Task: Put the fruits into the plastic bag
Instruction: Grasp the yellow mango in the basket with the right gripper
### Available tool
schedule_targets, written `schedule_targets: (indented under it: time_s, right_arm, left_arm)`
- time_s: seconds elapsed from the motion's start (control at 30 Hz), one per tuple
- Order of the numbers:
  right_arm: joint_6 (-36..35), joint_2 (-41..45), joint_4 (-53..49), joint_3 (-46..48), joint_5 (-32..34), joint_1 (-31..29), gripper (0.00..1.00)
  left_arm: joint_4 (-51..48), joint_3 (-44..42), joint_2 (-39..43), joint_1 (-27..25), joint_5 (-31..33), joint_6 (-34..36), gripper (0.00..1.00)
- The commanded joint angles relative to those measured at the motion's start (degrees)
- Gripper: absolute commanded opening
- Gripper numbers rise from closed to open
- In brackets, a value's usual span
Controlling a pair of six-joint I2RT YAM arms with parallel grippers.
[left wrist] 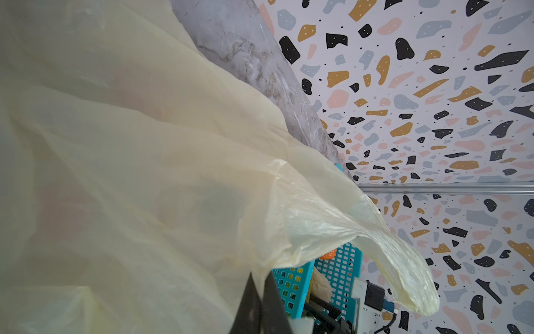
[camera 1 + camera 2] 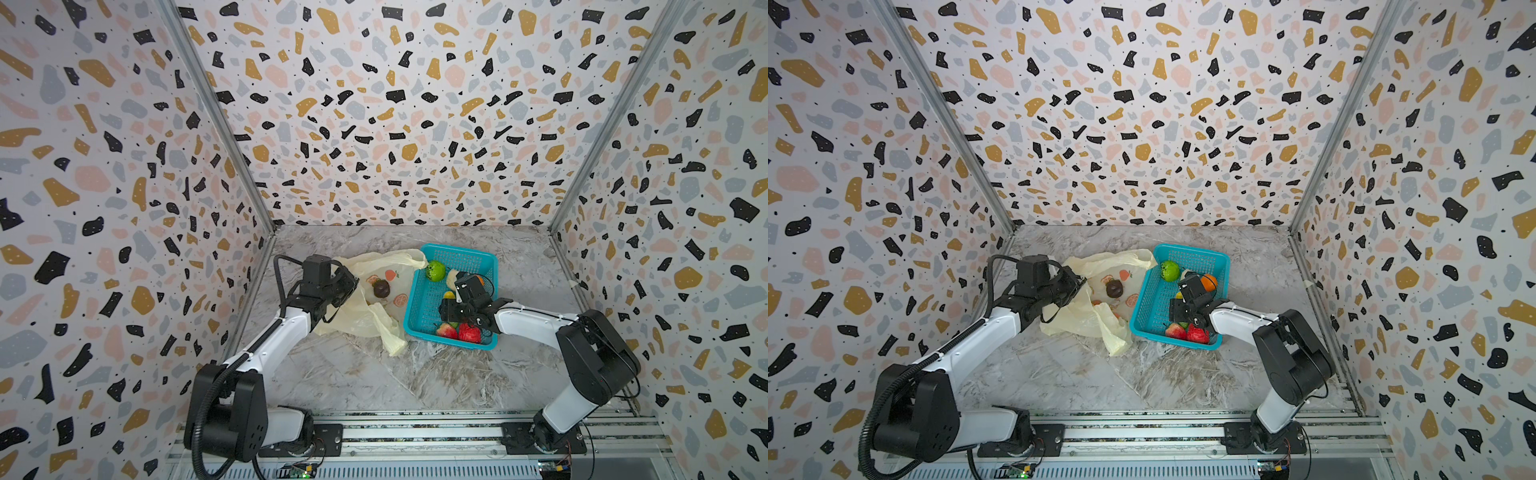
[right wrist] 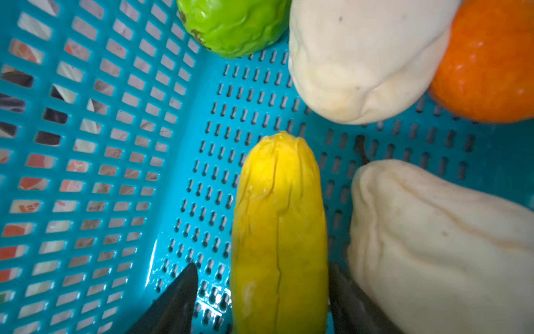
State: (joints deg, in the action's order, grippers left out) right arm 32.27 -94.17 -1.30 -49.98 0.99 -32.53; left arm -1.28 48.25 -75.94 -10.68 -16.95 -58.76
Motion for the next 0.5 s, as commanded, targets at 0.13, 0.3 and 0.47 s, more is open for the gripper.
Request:
schedule_targets:
  time_s: [0.13,0.3,0.47]
  right_arm:
    - [-0.65,0.36,0.41,1.09,-0.03,-0.05,0.65]
    - [-0.46,0.34,1.87,2.16,-0.81,0.02,0.47]
    - [-2.36,3.64,2.90,1.10,-1.69,-0.02,0.26]
  left_arm:
    - [0.31,1.88,-0.38,0.00,0.38,0.14,0.00]
    - [0.17,2.19,-0.61,-0.01,0.27,0.24,0.00]
    - [0.26,2.07,-0.61,0.03,0.30,0.36,0.00]
